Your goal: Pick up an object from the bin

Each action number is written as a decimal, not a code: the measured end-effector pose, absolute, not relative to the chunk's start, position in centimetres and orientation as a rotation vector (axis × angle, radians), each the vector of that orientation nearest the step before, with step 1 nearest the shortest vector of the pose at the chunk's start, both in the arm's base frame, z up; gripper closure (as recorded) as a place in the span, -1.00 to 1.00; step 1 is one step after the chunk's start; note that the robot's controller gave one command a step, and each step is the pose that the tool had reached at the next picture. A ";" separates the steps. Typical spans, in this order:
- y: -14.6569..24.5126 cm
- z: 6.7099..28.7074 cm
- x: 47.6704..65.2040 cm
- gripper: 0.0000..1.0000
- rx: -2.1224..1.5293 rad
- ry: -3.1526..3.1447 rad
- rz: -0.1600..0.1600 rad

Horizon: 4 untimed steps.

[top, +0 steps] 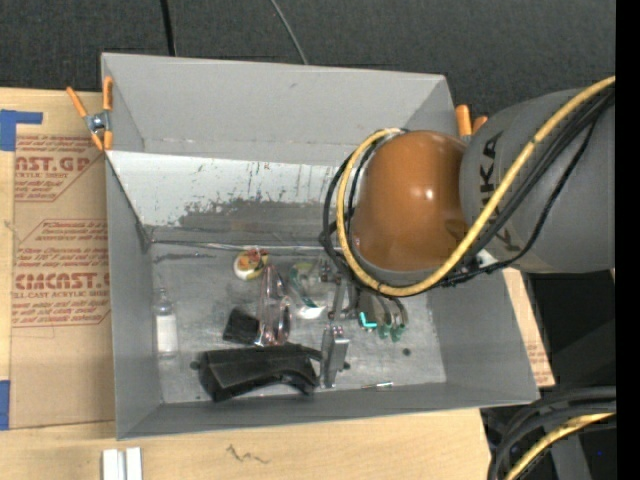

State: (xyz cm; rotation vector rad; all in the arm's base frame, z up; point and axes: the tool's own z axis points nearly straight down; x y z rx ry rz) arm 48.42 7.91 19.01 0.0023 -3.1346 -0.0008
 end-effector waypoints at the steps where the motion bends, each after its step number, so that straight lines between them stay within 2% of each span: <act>1: 7.9 19.3 48.6 -1.00 0.001 -3.142 -0.002; 2: 12.5 15.7 48.2 -1.00 0.215 -3.138 0.001; 4: 13.0 9.9 48.5 -1.00 0.272 -3.133 -0.002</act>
Offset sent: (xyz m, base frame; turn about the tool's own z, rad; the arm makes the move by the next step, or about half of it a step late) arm -0.0048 0.0635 -0.0463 -0.1857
